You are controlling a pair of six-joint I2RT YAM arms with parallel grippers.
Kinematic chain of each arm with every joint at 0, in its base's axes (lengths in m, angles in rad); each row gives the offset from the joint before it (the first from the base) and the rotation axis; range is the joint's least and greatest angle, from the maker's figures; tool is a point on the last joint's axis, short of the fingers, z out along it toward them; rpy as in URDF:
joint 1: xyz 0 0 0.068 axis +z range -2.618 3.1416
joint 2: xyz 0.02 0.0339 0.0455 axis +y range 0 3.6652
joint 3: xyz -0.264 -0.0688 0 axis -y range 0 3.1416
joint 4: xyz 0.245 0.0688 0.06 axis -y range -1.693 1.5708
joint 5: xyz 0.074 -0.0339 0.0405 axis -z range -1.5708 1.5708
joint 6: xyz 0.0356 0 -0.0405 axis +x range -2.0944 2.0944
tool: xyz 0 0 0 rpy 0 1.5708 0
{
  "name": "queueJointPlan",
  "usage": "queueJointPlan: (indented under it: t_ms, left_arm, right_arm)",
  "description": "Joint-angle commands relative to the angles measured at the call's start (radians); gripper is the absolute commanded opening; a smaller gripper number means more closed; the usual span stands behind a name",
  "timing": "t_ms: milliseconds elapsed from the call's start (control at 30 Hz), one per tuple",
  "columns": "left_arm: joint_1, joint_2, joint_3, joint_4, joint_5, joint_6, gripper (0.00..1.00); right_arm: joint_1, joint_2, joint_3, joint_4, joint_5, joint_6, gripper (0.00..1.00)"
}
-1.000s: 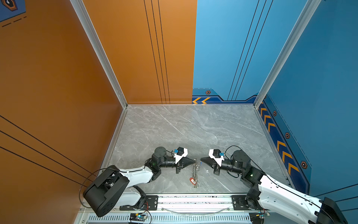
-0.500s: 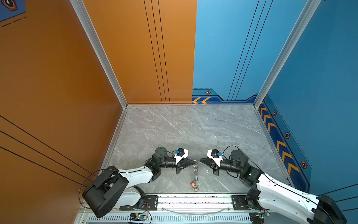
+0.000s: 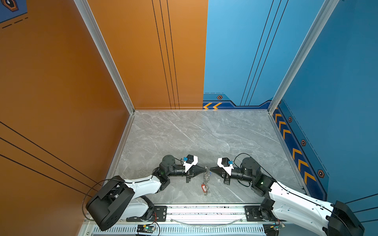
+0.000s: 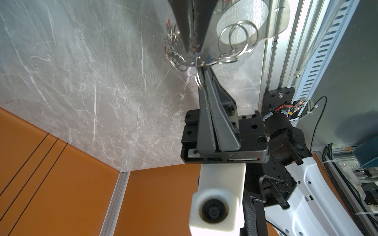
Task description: Put the keys on the keyring
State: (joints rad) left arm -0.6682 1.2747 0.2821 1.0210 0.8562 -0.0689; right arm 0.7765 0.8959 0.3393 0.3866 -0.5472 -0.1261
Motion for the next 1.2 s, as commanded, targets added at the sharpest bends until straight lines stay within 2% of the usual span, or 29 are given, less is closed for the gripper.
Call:
queueJointPlan:
  t_ms: [0,100,200,300,467,700,1167]
  left_arm:
    - [-0.005,0.010,-0.007,0.059,-0.012,0.004,0.00]
    - [-0.003,0.002,-0.011,0.048,0.005,0.021,0.00]
    - [-0.006,-0.005,0.018,-0.084,0.023,0.083,0.00]
    - [-0.005,-0.044,0.014,-0.118,0.021,0.113,0.00]
    - [-0.017,-0.127,0.049,-0.344,-0.019,0.240,0.00]
    - [-0.015,-0.147,0.051,-0.368,0.023,0.265,0.00]
    - [-0.014,-0.147,0.049,-0.375,0.076,0.285,0.00]
  right_arm:
    - [0.007,-0.021,0.004,0.032,-0.009,0.001,0.00]
    - [0.001,-0.078,0.013,-0.035,0.019,-0.025,0.00]
    - [-0.020,-0.115,0.014,-0.053,-0.010,-0.007,0.00]
    - [-0.023,-0.119,0.015,-0.068,-0.020,-0.020,0.00]
    - [-0.023,-0.103,0.016,-0.054,-0.069,-0.037,0.00]
    - [-0.024,-0.078,0.033,-0.055,-0.137,-0.066,0.00]
    - [-0.020,-0.015,0.081,-0.098,-0.189,-0.160,0.00]
